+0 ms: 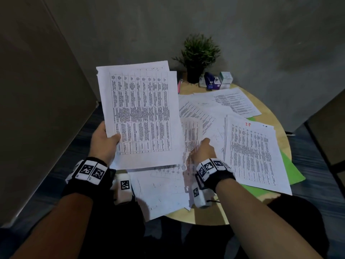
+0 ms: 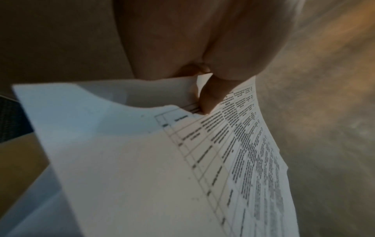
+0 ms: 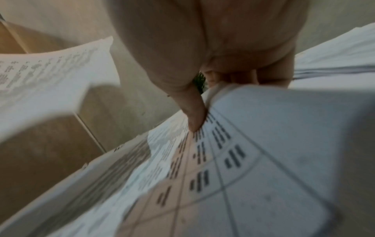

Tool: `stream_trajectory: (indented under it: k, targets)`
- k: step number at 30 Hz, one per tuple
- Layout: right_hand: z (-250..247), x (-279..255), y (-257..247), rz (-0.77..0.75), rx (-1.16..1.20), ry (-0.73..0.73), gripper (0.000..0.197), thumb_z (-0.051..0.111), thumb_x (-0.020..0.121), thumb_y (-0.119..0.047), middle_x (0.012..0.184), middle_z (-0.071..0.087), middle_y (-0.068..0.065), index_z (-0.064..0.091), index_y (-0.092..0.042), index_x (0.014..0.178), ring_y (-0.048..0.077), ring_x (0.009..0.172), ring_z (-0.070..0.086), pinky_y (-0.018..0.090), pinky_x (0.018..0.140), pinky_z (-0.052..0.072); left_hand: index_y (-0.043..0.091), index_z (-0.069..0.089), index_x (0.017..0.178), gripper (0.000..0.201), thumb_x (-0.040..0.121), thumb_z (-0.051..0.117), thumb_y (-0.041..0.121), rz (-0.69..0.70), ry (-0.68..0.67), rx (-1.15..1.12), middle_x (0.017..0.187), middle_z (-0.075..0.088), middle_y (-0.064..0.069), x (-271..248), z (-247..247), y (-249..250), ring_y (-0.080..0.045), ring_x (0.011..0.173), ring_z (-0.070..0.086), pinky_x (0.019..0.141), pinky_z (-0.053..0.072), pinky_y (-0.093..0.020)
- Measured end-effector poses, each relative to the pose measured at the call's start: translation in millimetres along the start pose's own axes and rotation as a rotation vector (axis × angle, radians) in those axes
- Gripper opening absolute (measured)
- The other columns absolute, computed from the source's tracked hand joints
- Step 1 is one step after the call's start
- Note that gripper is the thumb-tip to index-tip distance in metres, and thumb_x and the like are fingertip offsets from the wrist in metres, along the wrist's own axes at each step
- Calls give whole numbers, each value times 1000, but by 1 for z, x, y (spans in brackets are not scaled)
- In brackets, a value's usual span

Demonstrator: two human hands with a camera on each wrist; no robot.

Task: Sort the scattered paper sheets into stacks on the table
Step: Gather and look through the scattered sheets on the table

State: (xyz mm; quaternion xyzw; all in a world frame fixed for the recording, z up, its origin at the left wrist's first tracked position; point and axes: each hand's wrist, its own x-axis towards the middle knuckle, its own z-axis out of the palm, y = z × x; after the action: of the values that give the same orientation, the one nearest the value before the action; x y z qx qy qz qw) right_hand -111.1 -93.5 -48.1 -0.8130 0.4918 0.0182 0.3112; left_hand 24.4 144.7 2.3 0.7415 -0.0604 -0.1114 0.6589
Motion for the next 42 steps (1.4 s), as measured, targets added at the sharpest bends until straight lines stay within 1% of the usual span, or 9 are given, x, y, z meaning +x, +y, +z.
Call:
stream_trajectory:
  k: [4,11,17,22,25,29,32,36,42]
  targets:
    - [-34,4,18,-80,0,-7,21,59,90,-8,91,57,11,48,-2,107,21,71,53,22,48,38,41,67,97,55,90,48,-10,-16,-27,5,107,71,5,-1,2,0,-19,105,66,94,50,-45]
    - [-93,3,10,-318,455,39,13,49,94,-6,98,64,12,55,-17,98,32,82,63,40,72,51,23,63,119,39,94,48,-2,-58,-108,6,112,70,2,-3,15,1,-18,106,66,98,49,-46]
    - [-108,-11,-26,-377,1067,-280,27,43,97,1,103,71,9,61,-15,109,29,95,66,46,91,51,21,56,133,43,95,48,0,-89,-250,28,120,68,2,-6,32,6,-18,111,63,103,45,-45]
    - [-99,-8,-36,-328,1085,-401,24,45,99,-8,101,67,18,68,-16,98,36,89,62,46,81,54,20,57,130,43,94,51,-1,-71,-245,59,116,69,3,-5,30,8,-16,106,66,99,48,-44]
    - [-92,0,-30,-200,993,-331,17,52,98,-21,91,66,13,58,-7,90,32,73,62,38,64,52,26,62,123,42,93,51,-1,-46,-127,68,108,71,4,-2,22,6,-16,99,68,90,53,-43]
    - [-73,16,-12,16,357,-148,43,63,88,-43,100,69,22,64,-1,95,29,72,66,43,75,58,26,62,121,40,92,52,1,-27,-6,54,109,70,2,8,8,-3,-22,103,66,94,51,-49]
    - [-52,16,-12,-23,-56,-168,35,57,85,-57,103,61,17,58,-24,73,25,81,62,38,76,56,31,66,107,37,92,52,0,-7,33,45,104,71,1,8,3,-2,-22,100,67,92,52,-47]
    - [-22,28,-21,143,-217,-97,100,68,67,-69,135,37,21,32,-6,135,36,122,44,48,97,42,27,64,101,31,91,52,0,41,75,75,96,69,1,6,-1,-1,-22,95,66,90,54,-45]
    - [4,22,-22,21,-340,28,86,77,67,-55,136,33,11,38,-16,133,31,127,32,51,100,34,34,67,92,37,91,53,0,1,91,16,98,71,5,13,-10,-7,-19,98,68,90,53,-41]
